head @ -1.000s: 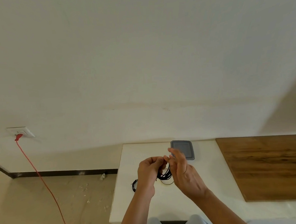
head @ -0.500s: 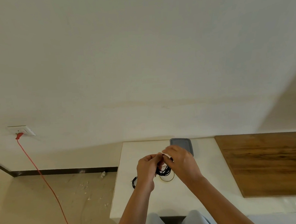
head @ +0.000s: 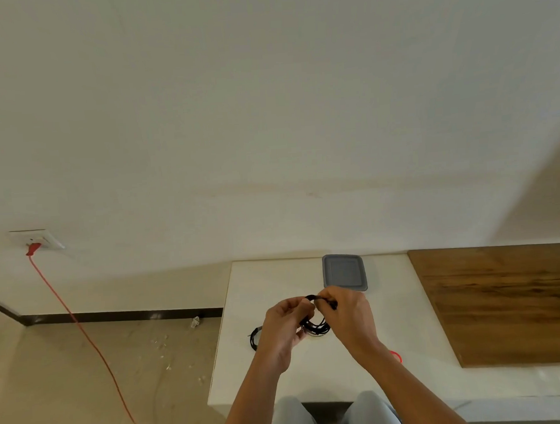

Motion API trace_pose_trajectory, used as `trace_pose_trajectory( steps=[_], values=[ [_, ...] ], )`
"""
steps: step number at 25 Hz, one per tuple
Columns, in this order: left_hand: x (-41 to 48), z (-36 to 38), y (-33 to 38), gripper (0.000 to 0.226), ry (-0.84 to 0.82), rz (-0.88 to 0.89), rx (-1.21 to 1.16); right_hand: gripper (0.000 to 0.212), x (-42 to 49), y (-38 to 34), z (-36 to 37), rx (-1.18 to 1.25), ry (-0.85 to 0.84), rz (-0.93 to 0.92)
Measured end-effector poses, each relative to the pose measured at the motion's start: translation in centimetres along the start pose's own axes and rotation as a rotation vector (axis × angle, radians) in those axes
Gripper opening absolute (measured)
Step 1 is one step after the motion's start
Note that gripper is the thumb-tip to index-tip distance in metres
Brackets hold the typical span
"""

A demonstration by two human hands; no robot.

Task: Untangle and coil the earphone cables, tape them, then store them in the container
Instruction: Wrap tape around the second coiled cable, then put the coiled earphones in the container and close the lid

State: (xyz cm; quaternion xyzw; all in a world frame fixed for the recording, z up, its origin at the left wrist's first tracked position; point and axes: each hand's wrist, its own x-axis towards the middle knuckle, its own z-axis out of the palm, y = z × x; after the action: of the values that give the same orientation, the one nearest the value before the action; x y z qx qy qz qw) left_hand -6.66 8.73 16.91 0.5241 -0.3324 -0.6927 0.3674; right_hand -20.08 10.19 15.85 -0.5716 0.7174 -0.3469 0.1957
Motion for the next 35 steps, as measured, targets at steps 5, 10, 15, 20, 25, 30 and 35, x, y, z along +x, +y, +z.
trace_pose_trajectory(
  steps=[5,10,15,20,25,30,35],
  values=[
    [2.0,-2.0,-4.0,0.018,-0.025,-0.067,0.275,0.012,-0.2,2.3,2.4,-0.010,-0.164,0.169],
    [3.1,-5.2,-7.1,0.014,0.131,-0.208,0.078,0.021,-0.3,5.0,6.4,0.284,-0.415,0.395],
    [7.2,-8.8,-8.5,0.013,0.233,-0.221,0.061,0.012,0.7,5.5,11.5,0.397,-0.421,0.470],
    [11.5,-11.7,-10.4,0.016,0.329,-0.145,0.114,0.013,2.6,6.2,16.3,0.417,-0.420,0.488],
    [13.4,-12.3,-11.1,0.027,0.447,-0.047,0.409,0.015,3.2,7.2,19.7,0.422,-0.340,0.506],
    [14.4,-12.4,-11.6,0.019,0.533,-0.034,0.586,0.011,3.1,7.9,21.1,0.458,-0.273,0.552],
    [13.6,-11.7,-11.6,0.041,0.598,-0.058,0.685,0.018,3.0,8.0,20.2,0.424,-0.309,0.491]
  ],
)
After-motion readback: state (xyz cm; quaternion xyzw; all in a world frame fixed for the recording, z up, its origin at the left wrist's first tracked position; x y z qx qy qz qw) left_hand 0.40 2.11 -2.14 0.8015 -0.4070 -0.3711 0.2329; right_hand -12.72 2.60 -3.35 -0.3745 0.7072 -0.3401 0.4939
